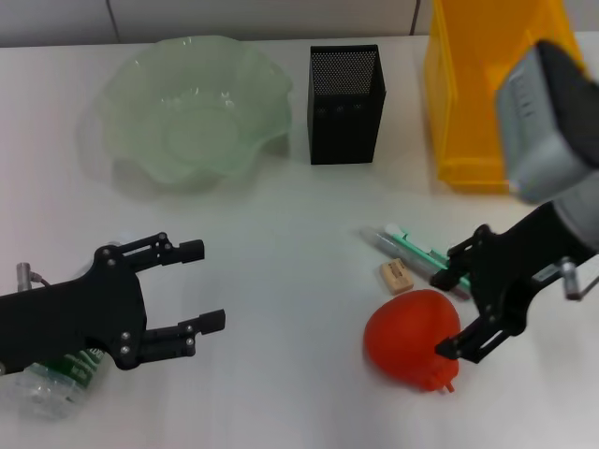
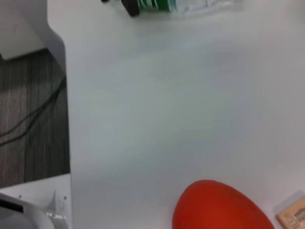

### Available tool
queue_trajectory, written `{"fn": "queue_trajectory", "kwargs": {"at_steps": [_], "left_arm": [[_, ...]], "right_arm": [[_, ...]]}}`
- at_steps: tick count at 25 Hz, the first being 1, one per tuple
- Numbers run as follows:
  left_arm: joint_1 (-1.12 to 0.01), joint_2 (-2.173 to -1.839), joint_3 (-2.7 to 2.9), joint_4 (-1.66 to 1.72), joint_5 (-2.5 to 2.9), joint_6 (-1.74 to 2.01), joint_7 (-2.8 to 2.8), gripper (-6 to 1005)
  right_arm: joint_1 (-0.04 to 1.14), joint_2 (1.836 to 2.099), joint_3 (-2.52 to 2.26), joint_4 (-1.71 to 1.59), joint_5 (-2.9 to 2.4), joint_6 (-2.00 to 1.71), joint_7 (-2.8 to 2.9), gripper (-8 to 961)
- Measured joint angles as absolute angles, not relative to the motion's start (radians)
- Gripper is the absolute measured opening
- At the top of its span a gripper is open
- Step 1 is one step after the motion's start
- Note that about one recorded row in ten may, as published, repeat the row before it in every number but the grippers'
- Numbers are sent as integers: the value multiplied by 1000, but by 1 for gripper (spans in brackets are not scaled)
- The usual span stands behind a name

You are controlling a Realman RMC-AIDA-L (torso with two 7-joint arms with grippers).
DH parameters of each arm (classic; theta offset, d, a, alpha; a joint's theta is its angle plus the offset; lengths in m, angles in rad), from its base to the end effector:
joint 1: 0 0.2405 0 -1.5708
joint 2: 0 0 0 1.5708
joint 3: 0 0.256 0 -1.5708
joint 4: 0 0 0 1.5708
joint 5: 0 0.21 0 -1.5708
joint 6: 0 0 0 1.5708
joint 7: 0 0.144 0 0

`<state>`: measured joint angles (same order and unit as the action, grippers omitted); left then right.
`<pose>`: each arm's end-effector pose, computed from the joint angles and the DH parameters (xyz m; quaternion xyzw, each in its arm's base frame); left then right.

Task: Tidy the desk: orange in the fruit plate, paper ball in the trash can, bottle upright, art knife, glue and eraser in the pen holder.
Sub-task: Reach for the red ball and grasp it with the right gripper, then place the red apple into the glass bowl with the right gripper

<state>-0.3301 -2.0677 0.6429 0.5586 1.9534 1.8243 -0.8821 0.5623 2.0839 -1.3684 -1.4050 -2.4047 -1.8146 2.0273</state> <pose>-0.2979 0.2419 0.0007 -0.9385 -0.0730 -0.3118 0.1288 0.1686 0.3089 -0.0023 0.9824 -0.0927 0.1615 0.0153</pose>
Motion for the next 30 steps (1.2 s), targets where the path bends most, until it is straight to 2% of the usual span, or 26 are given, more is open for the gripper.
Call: {"fn": "queue_trajectory", "kwargs": {"at_steps": [7,14,21,25,30], "left_arm": [[-331,-2068,641,558,1953,1822,-880,777],[-330,-2068,630,558,1953,1821,-870,776],[-314,-2067,606,563,1952,1832,-868,775],[-290,-2064,549,564,1951,1863,-841,774],[-267,-2063,522,560,1951,1885,-818,774]], "right_arm": [[579,2088,-1520,-1298,-2420,-1662,2045,796],[560,2088,-1583,-1348,-2419,-1605,2061,746],[558,2088,-1508,-1471,-2371,-1577,2140,482],[563,2088,-1455,-1501,-2295,-1367,2194,354],[633,2087,-1462,-1392,-2179,-1089,2161,288]]}}
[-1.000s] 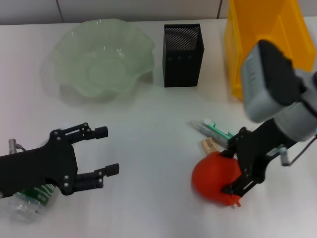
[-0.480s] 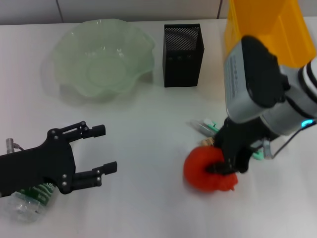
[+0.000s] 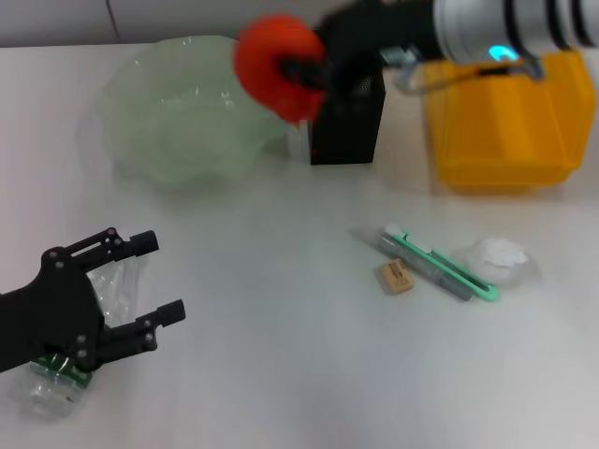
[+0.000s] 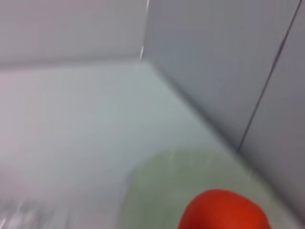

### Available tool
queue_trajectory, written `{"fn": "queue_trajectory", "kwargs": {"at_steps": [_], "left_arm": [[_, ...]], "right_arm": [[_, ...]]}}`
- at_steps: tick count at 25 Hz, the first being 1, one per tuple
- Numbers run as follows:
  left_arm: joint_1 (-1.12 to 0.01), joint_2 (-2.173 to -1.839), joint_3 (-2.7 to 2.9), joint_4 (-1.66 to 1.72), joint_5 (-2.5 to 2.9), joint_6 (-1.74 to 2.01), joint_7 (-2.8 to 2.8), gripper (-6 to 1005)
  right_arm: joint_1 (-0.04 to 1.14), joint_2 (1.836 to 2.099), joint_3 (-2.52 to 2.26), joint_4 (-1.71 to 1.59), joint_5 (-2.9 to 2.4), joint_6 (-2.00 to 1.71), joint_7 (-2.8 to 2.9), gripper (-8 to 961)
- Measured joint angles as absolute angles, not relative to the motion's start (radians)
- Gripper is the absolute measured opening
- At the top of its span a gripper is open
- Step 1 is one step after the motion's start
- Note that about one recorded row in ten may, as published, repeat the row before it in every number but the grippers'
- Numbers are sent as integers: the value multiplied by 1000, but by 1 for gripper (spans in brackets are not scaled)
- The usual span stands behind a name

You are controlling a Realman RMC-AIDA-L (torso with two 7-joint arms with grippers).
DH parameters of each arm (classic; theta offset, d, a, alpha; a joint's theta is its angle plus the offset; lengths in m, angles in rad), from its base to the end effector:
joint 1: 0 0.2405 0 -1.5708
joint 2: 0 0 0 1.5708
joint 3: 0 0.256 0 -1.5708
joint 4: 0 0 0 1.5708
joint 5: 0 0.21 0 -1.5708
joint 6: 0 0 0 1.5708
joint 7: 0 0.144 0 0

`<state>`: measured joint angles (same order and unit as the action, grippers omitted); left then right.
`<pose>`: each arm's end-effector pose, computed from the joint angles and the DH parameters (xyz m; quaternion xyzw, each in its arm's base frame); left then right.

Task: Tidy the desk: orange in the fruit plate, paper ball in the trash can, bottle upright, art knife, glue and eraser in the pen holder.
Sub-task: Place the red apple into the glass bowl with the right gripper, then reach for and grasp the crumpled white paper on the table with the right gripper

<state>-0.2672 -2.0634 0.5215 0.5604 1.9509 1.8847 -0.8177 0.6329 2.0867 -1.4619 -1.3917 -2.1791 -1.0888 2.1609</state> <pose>-0.3135 0.2234 0.0189 -0.9208 -0.0731 -0.3342 0.1873 0.0750 0.3889 -0.0115 -0.9671 0.0710 0.0821 0.2300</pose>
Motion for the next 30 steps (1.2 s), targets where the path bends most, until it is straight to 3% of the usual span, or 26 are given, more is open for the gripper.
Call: {"fn": "queue_trajectory", "kwargs": {"at_steps": [7,11,14,25,30], "left_arm": [[-257,-2067,520,558,1951,1882,-813,771],[-255,-2068,521,557,1951,1885,-808,768],[-255,-2068,523,556,1951,1885,-807,768],[-264,-2066,528,541,1954,1878,-804,769],[-264,-2066,528,541,1954,1878,-801,769]], "right_arm": [[809,2088,-1486,-1021,-1866,-770,1840,243],[969,2085,-1459,-746,-1574,-724,1532,226],[1016,2087,-1437,-676,-1549,-685,1484,213],[1065,2081,-1416,-631,-1557,-700,1538,675],[935,2066,-1407,-875,-1757,-806,1827,829]]}}
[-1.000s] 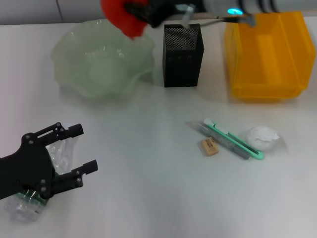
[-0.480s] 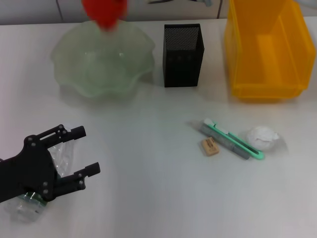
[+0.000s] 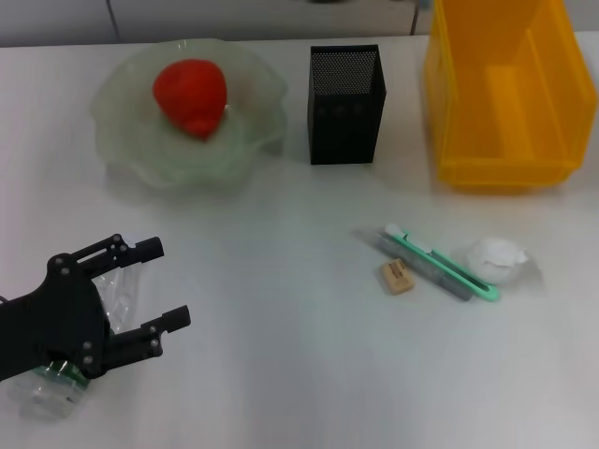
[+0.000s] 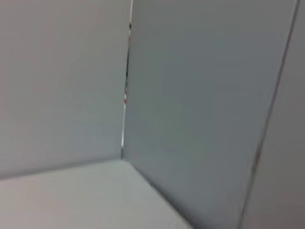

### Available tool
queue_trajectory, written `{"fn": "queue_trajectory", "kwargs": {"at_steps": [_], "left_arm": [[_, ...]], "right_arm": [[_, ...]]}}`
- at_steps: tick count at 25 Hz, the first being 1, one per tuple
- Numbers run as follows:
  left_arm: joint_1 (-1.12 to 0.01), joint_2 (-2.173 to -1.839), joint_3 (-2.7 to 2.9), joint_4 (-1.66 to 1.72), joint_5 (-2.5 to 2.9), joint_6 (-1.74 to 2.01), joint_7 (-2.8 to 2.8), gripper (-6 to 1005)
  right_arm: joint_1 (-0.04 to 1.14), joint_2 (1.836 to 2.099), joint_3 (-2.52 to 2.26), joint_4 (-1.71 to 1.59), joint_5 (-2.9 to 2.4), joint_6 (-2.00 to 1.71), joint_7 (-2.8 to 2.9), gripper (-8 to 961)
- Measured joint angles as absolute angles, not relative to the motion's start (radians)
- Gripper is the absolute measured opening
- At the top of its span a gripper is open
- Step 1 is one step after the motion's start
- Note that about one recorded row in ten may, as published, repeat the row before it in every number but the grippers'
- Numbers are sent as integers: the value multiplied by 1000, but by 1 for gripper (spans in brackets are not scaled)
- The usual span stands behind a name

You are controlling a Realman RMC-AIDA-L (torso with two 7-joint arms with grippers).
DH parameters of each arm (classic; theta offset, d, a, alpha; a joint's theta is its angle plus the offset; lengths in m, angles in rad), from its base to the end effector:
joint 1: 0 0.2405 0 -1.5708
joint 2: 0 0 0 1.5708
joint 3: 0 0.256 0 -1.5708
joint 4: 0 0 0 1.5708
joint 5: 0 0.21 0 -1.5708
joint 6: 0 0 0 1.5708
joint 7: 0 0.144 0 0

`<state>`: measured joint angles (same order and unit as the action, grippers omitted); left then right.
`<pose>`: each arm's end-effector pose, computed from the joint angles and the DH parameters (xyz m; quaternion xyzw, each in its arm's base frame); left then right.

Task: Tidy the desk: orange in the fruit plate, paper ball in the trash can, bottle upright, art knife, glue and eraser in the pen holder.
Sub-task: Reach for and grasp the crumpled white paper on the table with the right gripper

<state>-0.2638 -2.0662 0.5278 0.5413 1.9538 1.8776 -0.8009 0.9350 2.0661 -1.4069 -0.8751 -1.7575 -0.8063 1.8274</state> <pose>-0.3141 0.2206 0.0138 -0.9206 -0.0750 -0.3354 0.1853 0.0348 0.4497 -0.0388 -0.9488 0.0734 0.1965 0.2360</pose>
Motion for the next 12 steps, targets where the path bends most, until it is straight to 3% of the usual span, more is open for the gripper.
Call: {"fn": "queue_trajectory", "kwargs": {"at_steps": [1,3,6,12], "left_arm": [[-264,-2066,528,541,1954,1877,-801,769],[-264,-2066,528,542,1954,1877,-801,769],[-265,-2067,528,542,1952,1876,-801,769],[-278,-2068,528,534,1955,1876,-801,769]], "right_arm": [[850,2058,-1400,-1053,-1937,-901,2041,829],[800,2057,-1398,-1166,-2048,-961,2161,828],[666,2080,-1399,-1547,-2441,-1256,2469,827],[629,2087,-1386,-1740,-2635,-1672,2663,826]]}}
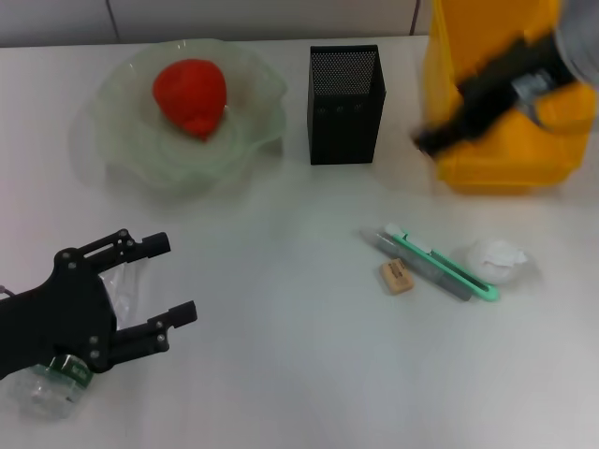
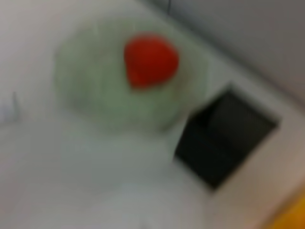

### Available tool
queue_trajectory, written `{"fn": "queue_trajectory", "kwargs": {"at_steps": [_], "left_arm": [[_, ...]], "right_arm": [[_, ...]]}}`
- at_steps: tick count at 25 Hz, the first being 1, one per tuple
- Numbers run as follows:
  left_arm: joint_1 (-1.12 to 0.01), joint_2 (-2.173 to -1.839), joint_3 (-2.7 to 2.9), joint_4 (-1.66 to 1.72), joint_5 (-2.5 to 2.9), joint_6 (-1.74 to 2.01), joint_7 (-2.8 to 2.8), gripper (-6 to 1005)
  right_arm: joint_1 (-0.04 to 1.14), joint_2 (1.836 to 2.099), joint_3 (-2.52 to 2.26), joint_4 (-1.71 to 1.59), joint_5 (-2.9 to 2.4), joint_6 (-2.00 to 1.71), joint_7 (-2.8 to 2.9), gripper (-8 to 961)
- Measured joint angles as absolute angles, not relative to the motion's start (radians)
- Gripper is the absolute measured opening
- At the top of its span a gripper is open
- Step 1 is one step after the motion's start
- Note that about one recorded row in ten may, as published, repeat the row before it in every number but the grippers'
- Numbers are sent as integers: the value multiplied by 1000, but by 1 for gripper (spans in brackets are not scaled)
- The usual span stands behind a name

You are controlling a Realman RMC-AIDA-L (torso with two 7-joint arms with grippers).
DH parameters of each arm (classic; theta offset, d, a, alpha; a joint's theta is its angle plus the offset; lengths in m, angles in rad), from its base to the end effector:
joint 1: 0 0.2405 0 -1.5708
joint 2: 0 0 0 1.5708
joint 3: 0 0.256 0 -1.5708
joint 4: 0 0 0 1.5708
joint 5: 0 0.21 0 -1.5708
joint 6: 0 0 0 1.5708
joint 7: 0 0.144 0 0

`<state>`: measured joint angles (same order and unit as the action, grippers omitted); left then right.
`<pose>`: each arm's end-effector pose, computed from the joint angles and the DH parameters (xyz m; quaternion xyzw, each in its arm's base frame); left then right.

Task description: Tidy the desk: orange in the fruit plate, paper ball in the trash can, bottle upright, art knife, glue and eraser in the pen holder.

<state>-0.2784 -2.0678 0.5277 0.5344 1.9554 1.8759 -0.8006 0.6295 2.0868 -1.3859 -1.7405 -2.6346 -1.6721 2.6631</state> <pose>-0.3107 0.2244 0.0120 -0.9206 -0.0713 -0.3384 0.1815 0.1007 0.3492 0.0443 -0.9280 0.2391 -0.1215 0.2585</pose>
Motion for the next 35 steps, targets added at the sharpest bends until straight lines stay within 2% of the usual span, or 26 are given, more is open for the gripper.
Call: {"fn": "queue_trajectory", "kwargs": {"at_steps": [4,9,23,32,35], "left_arm": [[-289,-2069,528,533,1958,1873,-801,769],[-300,-2070,528,520,1960,1871,-801,770],[-301,-2069,528,508,1960,1865,-798,770],[-304,-2069,528,508,1957,1867,-792,771],[-306,-2068,527,509,1955,1870,-792,771]], "right_arm": [[580,2090,-1382,-1731,-2664,-1755,2704,825],[521,2092,-1377,-1593,-2741,-1692,2707,824],[535,2086,-1389,-1376,-2730,-1561,2693,817],[541,2084,-1381,-1321,-2685,-1542,2661,710],[527,2083,-1371,-1351,-2666,-1550,2652,568]]}}
